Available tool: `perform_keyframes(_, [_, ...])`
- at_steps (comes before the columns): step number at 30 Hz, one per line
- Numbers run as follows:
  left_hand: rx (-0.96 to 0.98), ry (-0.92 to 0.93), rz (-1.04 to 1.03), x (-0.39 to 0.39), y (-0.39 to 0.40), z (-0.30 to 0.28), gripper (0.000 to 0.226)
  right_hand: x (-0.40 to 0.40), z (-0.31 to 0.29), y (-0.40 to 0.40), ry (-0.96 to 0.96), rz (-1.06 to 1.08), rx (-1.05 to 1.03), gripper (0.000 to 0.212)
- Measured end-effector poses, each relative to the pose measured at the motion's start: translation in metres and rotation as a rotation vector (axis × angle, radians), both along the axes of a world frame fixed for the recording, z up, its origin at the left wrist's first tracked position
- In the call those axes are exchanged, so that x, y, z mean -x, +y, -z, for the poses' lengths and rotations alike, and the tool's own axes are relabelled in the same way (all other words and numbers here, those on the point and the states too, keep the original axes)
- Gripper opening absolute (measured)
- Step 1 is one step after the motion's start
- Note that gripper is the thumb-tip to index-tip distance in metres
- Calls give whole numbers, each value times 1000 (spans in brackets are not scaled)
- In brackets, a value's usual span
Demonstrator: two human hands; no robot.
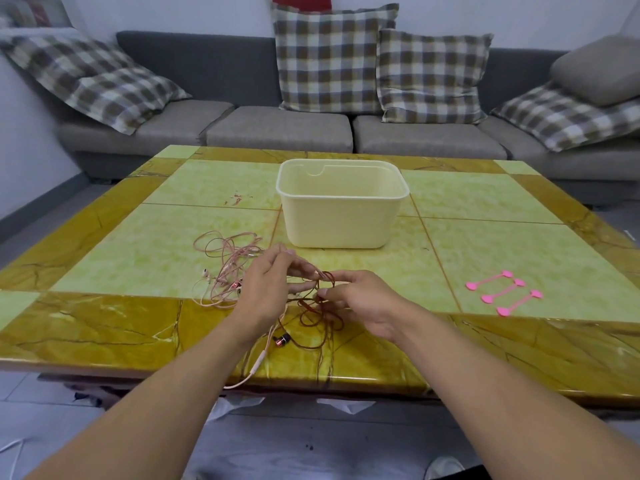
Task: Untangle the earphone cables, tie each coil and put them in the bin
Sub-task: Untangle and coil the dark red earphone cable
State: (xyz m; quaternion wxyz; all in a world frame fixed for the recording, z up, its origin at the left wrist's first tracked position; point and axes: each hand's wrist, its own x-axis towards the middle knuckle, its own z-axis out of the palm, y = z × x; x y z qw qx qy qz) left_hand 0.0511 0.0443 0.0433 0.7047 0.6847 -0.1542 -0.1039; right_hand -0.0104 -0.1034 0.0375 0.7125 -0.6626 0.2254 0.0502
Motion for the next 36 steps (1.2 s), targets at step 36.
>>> perform_keyframes(36, [-543,-175,-291,-38,32,37,22,-5,8,9,-270,-319,1079,33])
